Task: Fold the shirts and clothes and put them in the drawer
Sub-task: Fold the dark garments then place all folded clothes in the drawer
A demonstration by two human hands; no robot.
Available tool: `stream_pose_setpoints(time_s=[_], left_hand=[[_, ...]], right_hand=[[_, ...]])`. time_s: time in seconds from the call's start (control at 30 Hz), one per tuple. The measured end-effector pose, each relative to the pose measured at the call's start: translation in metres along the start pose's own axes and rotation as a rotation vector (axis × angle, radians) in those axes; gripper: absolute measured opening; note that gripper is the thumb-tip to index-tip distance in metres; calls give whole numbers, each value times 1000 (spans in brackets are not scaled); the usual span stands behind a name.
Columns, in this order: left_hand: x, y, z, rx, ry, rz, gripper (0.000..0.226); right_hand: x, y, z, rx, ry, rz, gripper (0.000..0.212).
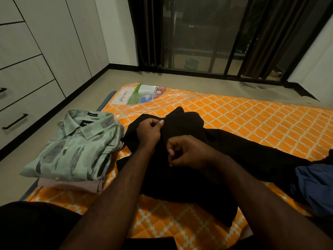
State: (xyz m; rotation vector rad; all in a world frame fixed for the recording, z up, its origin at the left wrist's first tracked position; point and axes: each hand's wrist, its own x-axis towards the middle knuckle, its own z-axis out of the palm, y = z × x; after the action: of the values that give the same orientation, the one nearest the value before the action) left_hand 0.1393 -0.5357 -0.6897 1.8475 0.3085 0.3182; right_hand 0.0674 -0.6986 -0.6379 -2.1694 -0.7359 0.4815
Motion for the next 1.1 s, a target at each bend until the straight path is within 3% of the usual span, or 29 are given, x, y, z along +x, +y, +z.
stream_pose_setpoints(time_s=[0.1, 0.23, 0.4, 0.53, 0.6, 0.67, 0.73, 0.83, 0.97, 1.03, 1.1], left_hand=[[-1, 2, 2, 12, 11, 23, 9], [1, 3, -7, 89, -23, 154, 16], [-10, 16, -29, 262, -113, 293, 22], [-33, 35, -50, 409, -438, 247, 18], [-45, 39, -58, 603, -652, 207, 21], [-55, 31, -65, 875, -762, 148, 31], [-60, 15, -74, 1048, -711, 83, 46], [-74, -6, -87, 1082, -473, -9, 80], [-102, -21, -95, 858, -236, -129, 97], [-101, -32, -97, 734, -222, -152, 105], [-97, -39, -99, 689, -337, -157, 119]], right_hand=[[1, 10, -4, 52, -6, 63, 28], [-1, 31, -6, -146, 71, 203, 21], [-10, 44, -17, -294, 46, 389, 16], [-27, 39, -12, -326, 53, 468, 11], [-39, 37, -9, -338, 38, 542, 10], [-49, 39, -6, -362, 32, 663, 18], [-58, 37, -4, -451, 17, 804, 33], [-70, 34, 1, -507, -10, 933, 52], [-78, 32, 8, -381, 32, 941, 52], [-80, 30, 11, -416, 73, 940, 58], [-84, 28, 11, -394, 71, 947, 66]])
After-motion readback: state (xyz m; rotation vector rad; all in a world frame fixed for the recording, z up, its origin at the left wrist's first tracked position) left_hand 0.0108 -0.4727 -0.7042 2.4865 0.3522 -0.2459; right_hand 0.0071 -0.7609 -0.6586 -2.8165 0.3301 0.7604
